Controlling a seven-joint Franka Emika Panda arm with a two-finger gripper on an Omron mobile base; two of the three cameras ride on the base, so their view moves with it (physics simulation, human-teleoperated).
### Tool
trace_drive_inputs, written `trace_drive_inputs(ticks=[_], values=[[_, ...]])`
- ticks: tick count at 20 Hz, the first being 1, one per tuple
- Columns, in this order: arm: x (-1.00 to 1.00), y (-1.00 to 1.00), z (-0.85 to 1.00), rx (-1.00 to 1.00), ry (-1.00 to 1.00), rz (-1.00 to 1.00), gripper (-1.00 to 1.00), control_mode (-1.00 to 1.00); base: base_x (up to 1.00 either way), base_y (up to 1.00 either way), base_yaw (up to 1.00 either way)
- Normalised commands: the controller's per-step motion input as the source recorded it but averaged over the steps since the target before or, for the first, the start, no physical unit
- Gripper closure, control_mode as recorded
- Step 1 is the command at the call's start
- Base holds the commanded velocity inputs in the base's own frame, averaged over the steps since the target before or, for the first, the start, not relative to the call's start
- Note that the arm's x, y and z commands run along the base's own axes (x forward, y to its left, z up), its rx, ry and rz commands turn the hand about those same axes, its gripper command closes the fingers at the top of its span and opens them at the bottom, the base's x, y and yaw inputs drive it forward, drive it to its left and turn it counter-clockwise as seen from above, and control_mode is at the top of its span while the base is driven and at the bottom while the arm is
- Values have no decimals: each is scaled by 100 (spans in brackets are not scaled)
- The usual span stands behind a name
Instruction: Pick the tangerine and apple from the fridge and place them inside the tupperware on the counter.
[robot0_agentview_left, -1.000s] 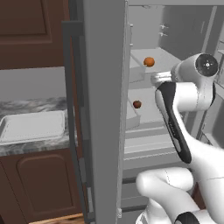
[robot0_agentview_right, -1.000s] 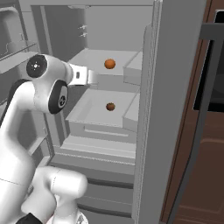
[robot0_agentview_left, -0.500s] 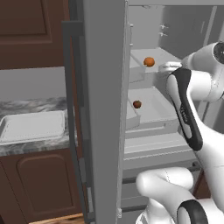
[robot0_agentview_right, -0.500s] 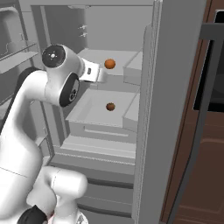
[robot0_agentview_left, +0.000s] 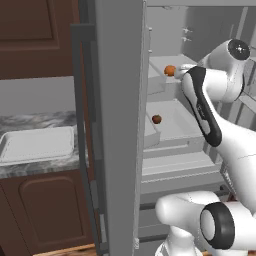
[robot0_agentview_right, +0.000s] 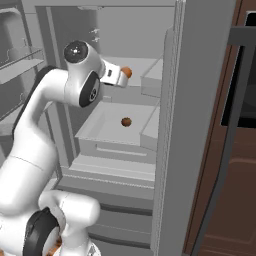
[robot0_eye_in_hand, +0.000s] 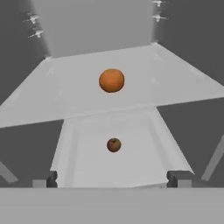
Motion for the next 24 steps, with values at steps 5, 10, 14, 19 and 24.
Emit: trace_drive_inputs(ticks=[5,10,14,19,24], values=[[56,0,0,0,3,0,-100,-100,0,0,0],[63,0,-9,0,0,0,-100,-100,0,0,0],[60,0,-11,0,0,0,-100,-100,0,0,0],[52,0,-10,0,1,0,-100,-100,0,0,0],[42,-5,-14,0,2,0,-100,-100,0,0,0]])
